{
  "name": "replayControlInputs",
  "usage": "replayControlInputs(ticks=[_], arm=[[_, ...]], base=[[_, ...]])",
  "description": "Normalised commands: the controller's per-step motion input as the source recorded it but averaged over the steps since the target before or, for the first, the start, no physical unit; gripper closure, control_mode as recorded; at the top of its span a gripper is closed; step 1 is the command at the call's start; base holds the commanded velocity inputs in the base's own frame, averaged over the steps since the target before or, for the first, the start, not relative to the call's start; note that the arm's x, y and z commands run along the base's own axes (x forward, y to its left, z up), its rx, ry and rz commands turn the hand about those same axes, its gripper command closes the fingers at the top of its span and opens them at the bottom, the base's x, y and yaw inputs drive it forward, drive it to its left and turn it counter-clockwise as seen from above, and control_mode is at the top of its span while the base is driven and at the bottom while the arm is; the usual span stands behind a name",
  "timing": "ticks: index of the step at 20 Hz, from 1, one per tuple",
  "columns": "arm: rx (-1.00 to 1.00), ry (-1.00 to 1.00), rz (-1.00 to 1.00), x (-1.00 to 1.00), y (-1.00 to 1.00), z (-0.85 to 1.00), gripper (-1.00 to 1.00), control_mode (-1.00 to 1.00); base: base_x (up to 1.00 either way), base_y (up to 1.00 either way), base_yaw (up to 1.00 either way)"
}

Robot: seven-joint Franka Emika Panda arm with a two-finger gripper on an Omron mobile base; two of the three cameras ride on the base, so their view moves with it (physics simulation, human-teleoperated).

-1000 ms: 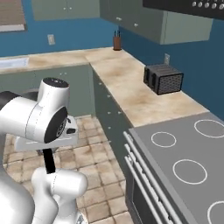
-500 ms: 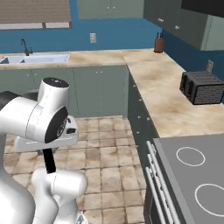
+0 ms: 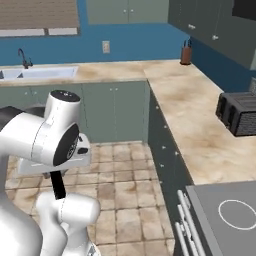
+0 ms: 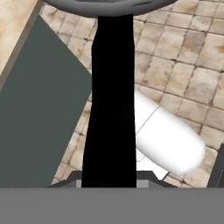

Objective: Move the pot and pan from the stove into the sink.

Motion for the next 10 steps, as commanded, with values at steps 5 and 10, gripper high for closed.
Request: replayControlInputs(ticks=[5, 10], arm=[[0.00, 0.00, 0.00, 0.00, 0.00, 0.00, 1.00, 1.00], [0.00, 0.00, 0.00, 0.00, 0.00, 0.00, 1.00, 1.00]], base=[[1.00, 0.19, 0.00], [1.00, 0.26, 0.00]])
